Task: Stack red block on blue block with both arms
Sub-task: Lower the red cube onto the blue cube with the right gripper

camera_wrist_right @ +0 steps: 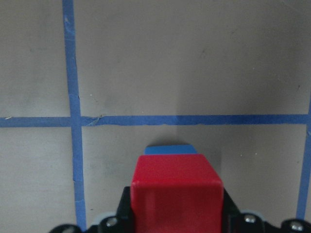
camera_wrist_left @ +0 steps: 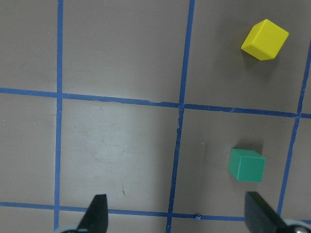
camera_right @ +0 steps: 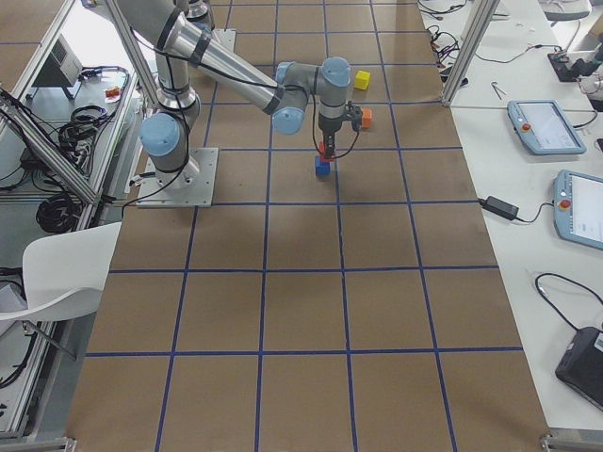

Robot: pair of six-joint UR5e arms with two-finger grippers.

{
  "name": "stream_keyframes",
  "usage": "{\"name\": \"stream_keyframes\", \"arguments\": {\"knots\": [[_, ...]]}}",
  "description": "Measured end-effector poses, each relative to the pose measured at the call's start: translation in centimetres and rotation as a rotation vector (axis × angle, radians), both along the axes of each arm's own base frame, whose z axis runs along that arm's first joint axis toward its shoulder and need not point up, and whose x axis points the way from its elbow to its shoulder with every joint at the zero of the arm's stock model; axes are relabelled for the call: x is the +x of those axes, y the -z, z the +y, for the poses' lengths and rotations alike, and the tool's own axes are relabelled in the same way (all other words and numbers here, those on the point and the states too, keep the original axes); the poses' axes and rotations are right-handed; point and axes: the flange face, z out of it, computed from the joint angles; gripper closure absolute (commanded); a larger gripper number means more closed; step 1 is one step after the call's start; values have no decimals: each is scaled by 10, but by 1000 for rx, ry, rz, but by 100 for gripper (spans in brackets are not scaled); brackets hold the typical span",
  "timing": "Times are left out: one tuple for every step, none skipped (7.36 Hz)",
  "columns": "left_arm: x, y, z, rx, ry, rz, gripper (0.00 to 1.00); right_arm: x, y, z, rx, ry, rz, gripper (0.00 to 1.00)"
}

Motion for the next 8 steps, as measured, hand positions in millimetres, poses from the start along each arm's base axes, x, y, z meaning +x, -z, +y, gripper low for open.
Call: {"name": "stream_keyframes", "arguments": {"knots": [[0,1,0,2,0,0,0,-4,2,0,4,-4,7,100],[0,1,0,3,0,0,0,-5,2,1,8,-4,10,100],[0,2,0,3,0,0,0,-5,2,4,11,-2,9,100],[0,2,0,3,0,0,0,-3,3,11,12,0,5,100],[0,1,0,2,0,1,0,-1,4,17,12,2,0,100],[0,1,0,2,0,1,0,0,3,18,7,2,0,100],[0,2,0,2,0,1,0,-1,-1,17,-2,3,4,100],[0,2,0,2,0,1,0,-2,-3,15,-8,3,8,100]]}}
